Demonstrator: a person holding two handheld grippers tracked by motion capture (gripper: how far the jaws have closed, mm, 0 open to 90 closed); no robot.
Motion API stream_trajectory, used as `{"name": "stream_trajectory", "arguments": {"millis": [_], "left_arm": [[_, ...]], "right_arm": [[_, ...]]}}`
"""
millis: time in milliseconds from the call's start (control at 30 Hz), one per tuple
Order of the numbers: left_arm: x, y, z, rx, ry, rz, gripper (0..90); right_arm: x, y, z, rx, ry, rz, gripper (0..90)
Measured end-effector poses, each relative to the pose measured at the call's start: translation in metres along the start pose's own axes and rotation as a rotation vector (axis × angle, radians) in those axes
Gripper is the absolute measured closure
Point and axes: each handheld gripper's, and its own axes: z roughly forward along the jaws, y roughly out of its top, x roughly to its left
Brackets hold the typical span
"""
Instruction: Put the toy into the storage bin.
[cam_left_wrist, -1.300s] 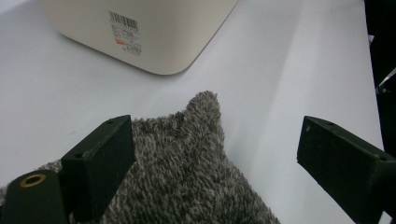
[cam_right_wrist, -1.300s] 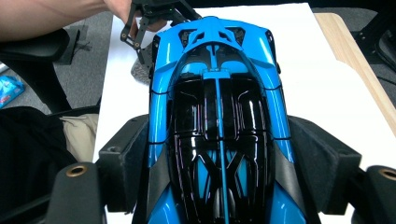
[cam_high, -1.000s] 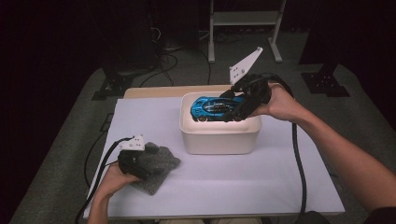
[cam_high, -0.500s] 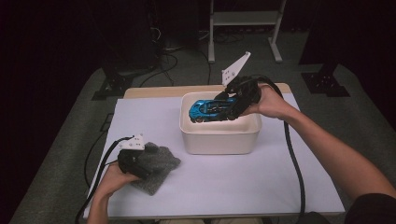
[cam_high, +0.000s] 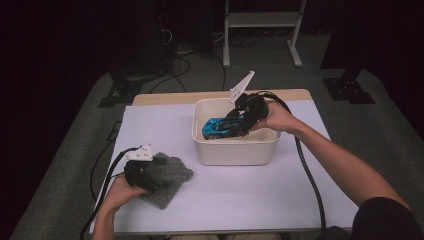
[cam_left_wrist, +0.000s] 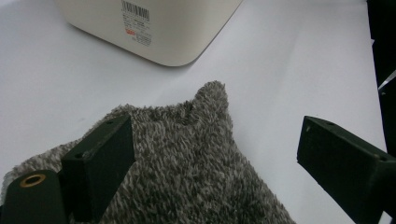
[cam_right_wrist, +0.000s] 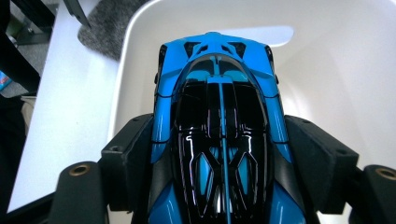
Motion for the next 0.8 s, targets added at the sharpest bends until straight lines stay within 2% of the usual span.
{"name": "stream_trajectory", "arguments": {"millis": [367, 800], "left_arm": [[0.000, -0.002, -0.003, -0.007, 0.004, -0.003, 10.2], [0.000, 0.000, -0.004, -0.010, 0.003, 0.004, 10.2]], "right_arm": [[-0.011, -0.010, 0.022, 0.033, 0.029, 0.033, 26.4], [-0.010, -0.009, 0.035, 0.064, 0.039, 0.033, 26.4]]}}
